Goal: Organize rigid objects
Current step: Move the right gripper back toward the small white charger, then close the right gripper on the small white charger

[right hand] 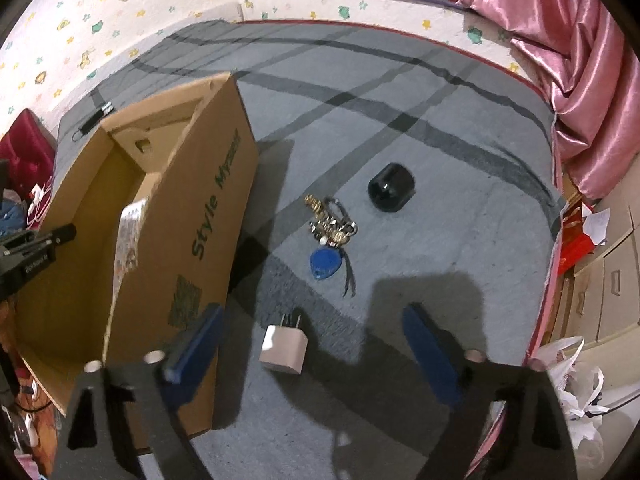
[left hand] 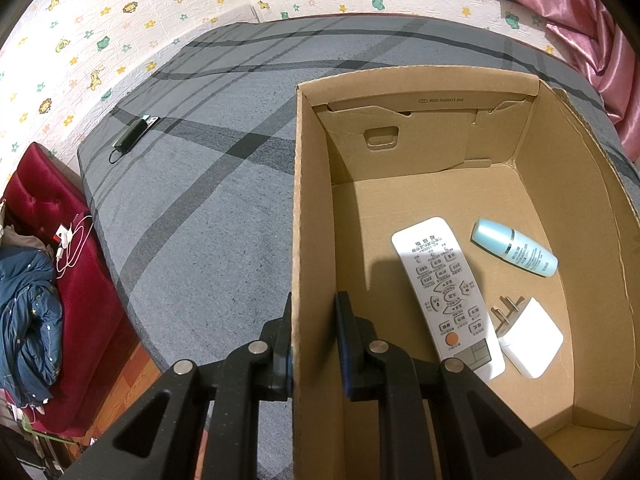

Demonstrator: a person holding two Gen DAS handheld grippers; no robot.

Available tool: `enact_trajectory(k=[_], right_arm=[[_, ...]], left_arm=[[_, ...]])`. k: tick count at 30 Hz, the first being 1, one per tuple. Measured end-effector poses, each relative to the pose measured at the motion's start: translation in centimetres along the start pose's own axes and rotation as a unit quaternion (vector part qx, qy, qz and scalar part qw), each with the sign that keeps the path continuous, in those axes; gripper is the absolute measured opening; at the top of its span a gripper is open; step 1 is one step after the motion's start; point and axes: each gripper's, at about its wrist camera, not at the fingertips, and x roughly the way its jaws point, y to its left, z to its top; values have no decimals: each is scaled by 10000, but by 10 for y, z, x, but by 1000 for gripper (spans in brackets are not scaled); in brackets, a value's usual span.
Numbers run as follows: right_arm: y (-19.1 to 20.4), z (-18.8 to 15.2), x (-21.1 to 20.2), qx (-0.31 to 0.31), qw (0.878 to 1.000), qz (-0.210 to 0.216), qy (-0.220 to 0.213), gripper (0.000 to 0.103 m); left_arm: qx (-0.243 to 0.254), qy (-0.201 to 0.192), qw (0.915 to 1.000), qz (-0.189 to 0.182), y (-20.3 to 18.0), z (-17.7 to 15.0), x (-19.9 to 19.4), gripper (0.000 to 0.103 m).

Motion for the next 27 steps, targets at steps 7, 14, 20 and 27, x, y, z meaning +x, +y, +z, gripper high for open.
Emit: enact_trajectory(k=[7, 14, 20, 27], right_arm=[[9, -13, 24, -176, 9994, 91, 294, 69], [12, -20, 42, -193, 9983, 159, 535, 52], [15, -25, 49, -189, 9975, 237, 643, 31], [17, -24, 40, -197, 9980, 235, 548, 31]], left_arm=[[-1, 0, 10000, -2, 0, 0, 0, 18], [0, -1, 10000, -1, 0, 0, 0, 18], [1, -1, 10000, 0, 0, 0, 0, 17], [1, -3, 10000, 3, 0, 0, 0, 18]])
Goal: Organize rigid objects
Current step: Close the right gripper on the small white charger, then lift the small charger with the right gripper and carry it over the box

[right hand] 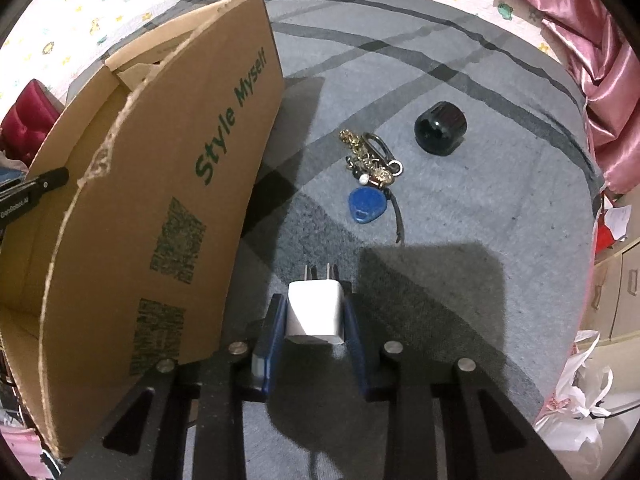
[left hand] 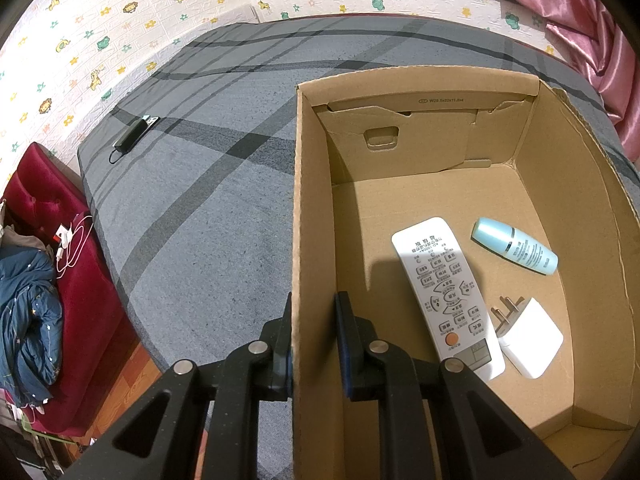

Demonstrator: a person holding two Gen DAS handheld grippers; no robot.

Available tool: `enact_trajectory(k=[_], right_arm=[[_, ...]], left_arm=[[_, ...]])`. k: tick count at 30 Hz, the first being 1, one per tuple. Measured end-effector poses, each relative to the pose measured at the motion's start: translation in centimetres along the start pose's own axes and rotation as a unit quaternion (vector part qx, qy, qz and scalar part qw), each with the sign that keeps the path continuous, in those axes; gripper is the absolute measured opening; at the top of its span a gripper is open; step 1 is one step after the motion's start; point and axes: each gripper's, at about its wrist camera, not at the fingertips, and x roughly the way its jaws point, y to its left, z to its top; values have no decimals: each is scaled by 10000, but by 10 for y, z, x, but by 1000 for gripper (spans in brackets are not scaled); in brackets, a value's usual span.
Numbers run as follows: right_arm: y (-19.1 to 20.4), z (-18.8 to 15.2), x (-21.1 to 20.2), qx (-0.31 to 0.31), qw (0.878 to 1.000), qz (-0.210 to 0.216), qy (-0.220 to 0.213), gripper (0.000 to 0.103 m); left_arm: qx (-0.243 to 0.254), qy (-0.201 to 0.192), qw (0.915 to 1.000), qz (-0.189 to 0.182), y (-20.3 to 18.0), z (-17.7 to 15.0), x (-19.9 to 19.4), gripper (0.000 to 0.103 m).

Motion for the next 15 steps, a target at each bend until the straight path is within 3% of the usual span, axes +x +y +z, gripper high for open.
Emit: enact_trajectory(k=[15], right_arm=[[5, 10, -35, -19, 9996, -108, -247, 30]], left_arm=[[7, 1, 10000, 20, -1, 1, -2, 18]])
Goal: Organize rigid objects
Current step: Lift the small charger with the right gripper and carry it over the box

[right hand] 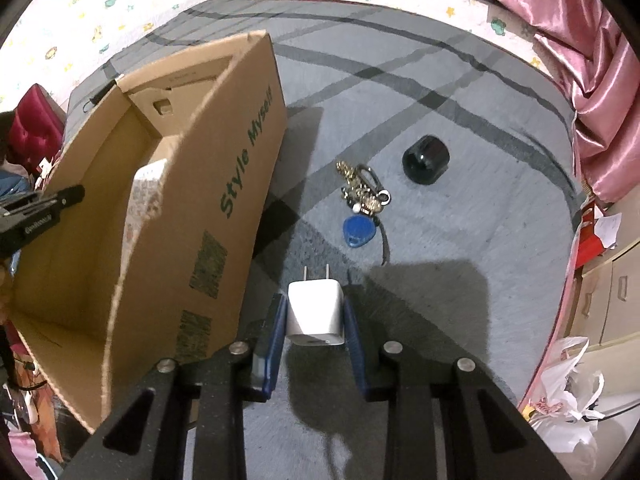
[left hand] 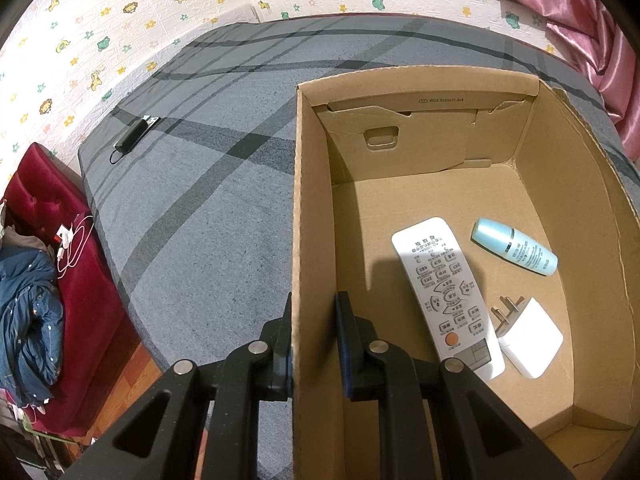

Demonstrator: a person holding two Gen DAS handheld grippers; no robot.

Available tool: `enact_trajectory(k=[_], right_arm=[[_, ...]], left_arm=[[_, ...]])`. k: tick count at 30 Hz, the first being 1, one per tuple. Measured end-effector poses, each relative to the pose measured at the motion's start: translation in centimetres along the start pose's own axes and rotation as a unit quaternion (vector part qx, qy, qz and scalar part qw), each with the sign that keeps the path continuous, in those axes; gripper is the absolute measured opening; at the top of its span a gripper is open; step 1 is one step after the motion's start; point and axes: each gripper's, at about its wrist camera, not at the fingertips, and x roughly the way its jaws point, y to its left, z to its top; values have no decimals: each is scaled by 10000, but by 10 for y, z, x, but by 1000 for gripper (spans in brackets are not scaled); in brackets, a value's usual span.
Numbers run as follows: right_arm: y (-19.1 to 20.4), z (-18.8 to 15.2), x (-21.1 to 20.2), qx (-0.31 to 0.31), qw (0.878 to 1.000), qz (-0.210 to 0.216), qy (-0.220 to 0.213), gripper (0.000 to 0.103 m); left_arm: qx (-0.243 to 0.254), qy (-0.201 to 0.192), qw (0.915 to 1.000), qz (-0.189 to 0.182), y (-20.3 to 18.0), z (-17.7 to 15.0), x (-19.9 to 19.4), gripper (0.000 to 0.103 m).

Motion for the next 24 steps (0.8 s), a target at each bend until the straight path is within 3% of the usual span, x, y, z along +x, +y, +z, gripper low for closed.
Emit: enact_trajectory(k=[24], right_arm=[[18, 54, -67, -76, 9980, -45, -622, 30]], left_arm=[[-24, 7, 10000, -21, 1, 0, -1, 17]])
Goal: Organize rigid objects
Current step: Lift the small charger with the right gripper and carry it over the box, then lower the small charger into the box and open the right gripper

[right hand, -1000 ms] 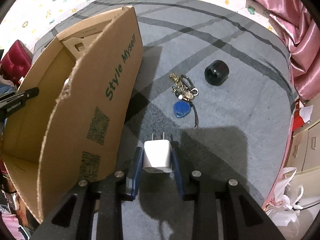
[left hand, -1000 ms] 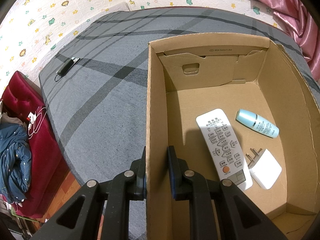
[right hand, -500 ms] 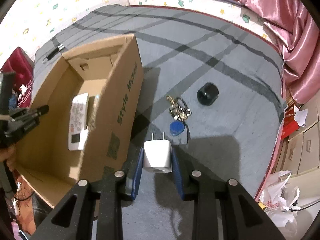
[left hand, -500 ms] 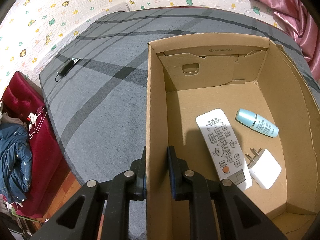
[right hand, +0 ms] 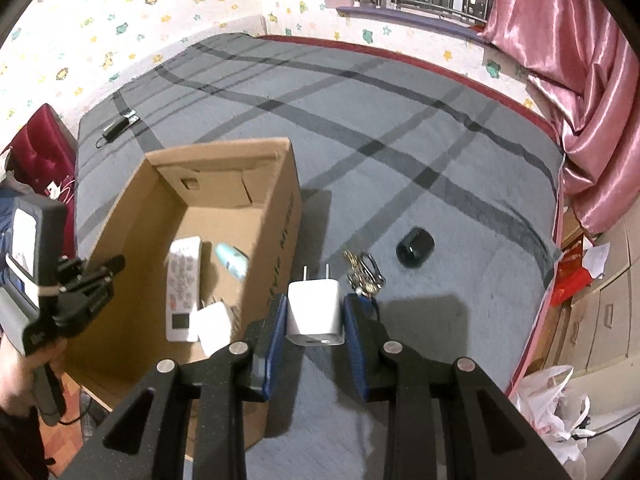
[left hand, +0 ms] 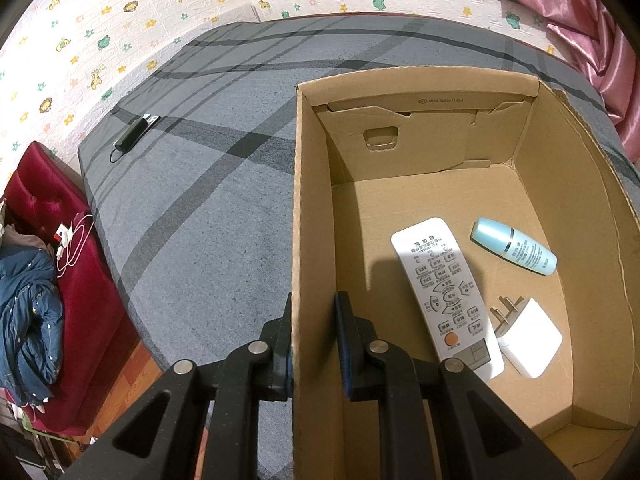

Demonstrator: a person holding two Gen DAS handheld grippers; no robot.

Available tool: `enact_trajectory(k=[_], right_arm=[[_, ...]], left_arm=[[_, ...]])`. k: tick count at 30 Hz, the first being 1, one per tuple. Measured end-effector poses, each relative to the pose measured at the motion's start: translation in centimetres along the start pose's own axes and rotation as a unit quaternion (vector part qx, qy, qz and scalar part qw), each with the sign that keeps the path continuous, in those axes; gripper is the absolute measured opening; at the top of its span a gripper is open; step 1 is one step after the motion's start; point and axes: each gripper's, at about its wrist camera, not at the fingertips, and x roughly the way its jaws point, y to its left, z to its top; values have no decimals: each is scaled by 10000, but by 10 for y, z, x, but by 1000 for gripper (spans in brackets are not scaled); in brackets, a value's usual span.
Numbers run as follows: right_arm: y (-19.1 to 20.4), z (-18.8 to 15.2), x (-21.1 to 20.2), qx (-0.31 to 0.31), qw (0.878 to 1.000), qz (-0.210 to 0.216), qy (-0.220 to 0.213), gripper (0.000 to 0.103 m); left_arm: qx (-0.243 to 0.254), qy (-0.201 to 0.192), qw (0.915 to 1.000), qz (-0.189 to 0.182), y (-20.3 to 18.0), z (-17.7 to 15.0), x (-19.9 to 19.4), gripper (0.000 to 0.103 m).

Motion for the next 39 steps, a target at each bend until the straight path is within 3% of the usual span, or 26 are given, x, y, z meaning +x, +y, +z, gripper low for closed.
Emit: enact_trajectory(k=[17, 39], right_arm=[[54, 42, 13, -406, 9985, 326, -154, 30], [112, 44, 111, -848, 9930, 457, 689, 30]], left_arm=[[-11, 9, 10000, -16, 0, 0, 1, 18], [-44, 52, 10000, -69, 0, 1, 4, 18]])
